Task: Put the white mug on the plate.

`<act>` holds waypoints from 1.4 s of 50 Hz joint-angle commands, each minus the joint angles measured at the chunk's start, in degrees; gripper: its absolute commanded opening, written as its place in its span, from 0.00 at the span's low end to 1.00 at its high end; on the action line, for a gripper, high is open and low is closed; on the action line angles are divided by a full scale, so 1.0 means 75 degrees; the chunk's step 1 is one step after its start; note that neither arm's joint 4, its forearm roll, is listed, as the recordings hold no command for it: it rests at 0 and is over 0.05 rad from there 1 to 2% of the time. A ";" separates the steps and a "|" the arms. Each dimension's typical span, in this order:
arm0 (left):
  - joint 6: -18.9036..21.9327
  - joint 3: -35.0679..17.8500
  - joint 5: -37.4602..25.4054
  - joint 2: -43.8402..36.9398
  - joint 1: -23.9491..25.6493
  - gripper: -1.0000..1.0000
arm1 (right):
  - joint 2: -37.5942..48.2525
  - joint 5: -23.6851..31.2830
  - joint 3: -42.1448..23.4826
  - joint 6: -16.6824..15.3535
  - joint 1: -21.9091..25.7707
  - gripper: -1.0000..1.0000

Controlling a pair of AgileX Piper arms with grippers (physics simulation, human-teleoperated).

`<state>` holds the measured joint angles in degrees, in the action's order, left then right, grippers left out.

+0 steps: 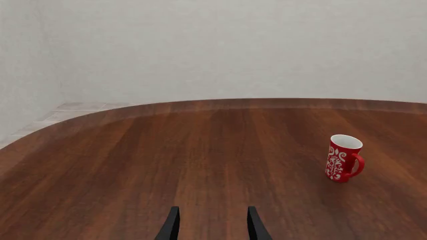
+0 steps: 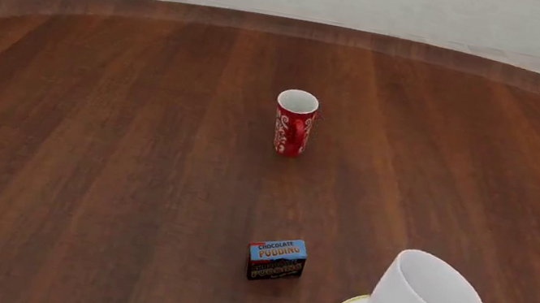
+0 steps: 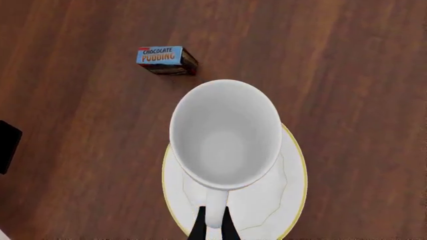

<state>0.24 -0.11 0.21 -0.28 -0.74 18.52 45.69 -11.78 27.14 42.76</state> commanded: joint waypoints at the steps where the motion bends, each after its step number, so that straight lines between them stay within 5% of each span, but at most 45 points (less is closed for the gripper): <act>1: 0.0000 0.0000 0.0000 -0.0001 0.0000 1.00 | 0.0019 -0.0150 0.0193 0.0024 -0.0006 0.00; 48: 0.0001 0.0000 -0.0001 -0.0001 0.0001 1.00 | 0.0014 -0.0277 0.0580 0.0008 -0.0063 0.00; 49: 0.0001 0.0000 0.0000 0.0001 0.0000 1.00 | 0.0005 -0.0262 0.0570 -0.0012 -0.0077 1.00; 70: 0.0001 0.0000 -0.0001 -0.0001 0.0001 1.00 | -0.0383 0.0437 0.0326 -0.0078 -0.0119 1.00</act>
<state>0.25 -0.11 0.20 -0.28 -0.74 17.41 45.84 -8.14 26.89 42.16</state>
